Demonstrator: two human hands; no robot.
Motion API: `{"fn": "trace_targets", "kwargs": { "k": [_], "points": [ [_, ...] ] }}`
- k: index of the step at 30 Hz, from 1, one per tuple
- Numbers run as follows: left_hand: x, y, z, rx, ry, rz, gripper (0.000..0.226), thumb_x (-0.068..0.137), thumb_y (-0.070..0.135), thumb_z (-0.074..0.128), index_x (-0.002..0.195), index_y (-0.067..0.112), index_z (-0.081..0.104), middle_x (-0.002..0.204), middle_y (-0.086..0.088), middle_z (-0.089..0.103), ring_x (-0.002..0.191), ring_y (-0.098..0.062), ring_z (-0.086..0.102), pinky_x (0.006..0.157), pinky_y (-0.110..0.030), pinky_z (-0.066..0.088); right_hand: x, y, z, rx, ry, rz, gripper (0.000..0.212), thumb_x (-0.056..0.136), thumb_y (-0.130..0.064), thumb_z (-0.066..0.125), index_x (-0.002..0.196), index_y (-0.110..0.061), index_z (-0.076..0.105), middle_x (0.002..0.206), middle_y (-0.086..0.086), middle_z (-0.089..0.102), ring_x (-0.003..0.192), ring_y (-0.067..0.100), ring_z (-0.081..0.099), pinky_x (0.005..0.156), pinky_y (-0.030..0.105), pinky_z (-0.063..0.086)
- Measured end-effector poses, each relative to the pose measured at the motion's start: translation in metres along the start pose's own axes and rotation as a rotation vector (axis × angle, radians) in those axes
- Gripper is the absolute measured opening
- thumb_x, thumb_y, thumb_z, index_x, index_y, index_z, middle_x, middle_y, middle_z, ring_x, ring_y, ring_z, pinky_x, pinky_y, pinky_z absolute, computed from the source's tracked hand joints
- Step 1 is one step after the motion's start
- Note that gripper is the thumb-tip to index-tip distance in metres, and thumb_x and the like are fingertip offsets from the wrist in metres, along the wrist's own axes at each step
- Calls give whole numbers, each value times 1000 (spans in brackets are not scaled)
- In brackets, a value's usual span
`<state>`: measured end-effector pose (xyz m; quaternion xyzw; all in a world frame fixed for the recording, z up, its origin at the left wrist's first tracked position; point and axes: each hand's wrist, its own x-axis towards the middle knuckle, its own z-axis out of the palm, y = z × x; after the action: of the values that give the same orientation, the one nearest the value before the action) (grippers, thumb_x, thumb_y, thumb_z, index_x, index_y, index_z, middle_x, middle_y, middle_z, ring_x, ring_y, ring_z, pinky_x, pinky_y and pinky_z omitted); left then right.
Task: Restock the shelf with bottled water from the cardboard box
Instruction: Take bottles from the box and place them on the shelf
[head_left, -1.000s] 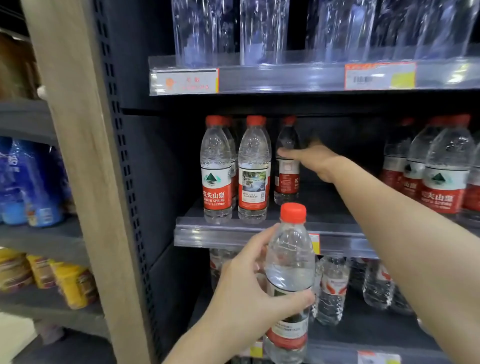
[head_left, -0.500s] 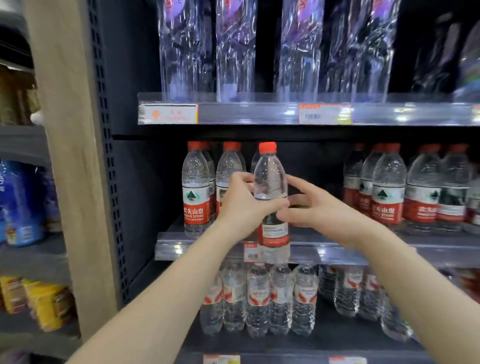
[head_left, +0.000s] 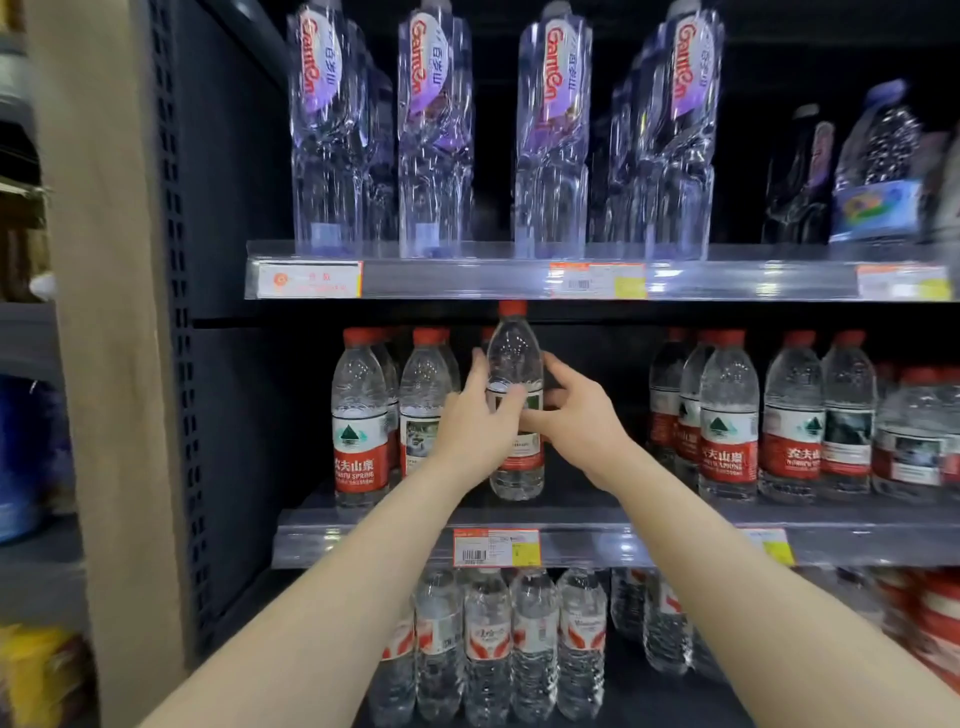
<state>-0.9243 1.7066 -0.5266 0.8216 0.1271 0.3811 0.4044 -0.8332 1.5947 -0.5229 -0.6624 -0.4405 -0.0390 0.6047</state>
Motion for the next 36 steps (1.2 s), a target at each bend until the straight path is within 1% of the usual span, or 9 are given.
{"fn": "trace_targets", "kwargs": {
  "k": [3,6,8,13,16,18,21,27,36],
  "points": [
    [-2,-4,0,-14,106,-52,60,109,36,53,164,21,34,120,10,62,125,-23,62,88,-22,49,4,8,8,16,22,6,61,77,-25,88,112,-64,57,97,-13,80,91,4,77,81,29,62],
    [-4,-15,6,-36,162,-88,33,108,25,58,139,15,61,104,12,67,97,-7,65,67,-12,40,9,24,12,30,2,35,64,78,-19,89,119,-57,56,97,-12,81,93,6,77,87,35,63],
    [-4,-21,11,-30,165,-114,31,107,25,60,135,14,65,100,10,64,83,-2,58,64,-14,39,11,34,16,18,-11,61,76,79,-14,88,141,-42,54,95,-12,80,93,6,77,86,32,62],
    [2,-23,21,8,144,-170,47,107,26,60,150,9,56,137,-7,66,130,-27,60,100,-34,48,20,49,20,-26,-25,133,91,85,-21,83,160,-35,34,113,-8,76,101,8,73,90,30,60],
    [9,-20,25,33,167,-196,43,106,25,62,145,6,58,138,-11,66,130,-31,61,94,-33,47,25,51,20,-115,1,149,87,85,-25,81,159,-36,36,90,-17,75,77,-8,70,61,5,50],
    [12,-18,29,50,197,-219,39,108,23,59,143,6,58,139,-14,65,128,-34,62,93,-35,48,28,51,25,-169,33,136,83,86,-26,80,157,-36,39,82,-21,70,72,-10,66,52,0,43],
    [17,-16,36,115,228,-260,32,109,18,54,137,4,60,137,-19,64,128,-37,60,97,-40,49,32,53,31,-207,57,143,78,88,-33,77,156,-40,39,84,-15,72,78,0,68,55,7,46],
    [23,-14,44,163,273,-307,26,107,7,49,131,1,58,133,-22,62,125,-38,58,91,-41,47,40,57,40,-261,52,179,80,88,-33,72,158,-41,34,96,6,74,96,31,72,90,44,60],
    [29,-26,40,134,246,-263,30,109,14,50,136,4,60,136,-21,64,126,-41,60,97,-43,50,45,63,42,-263,52,193,82,91,-40,73,160,-43,29,112,3,75,97,21,71,81,30,56]
  ]
}}
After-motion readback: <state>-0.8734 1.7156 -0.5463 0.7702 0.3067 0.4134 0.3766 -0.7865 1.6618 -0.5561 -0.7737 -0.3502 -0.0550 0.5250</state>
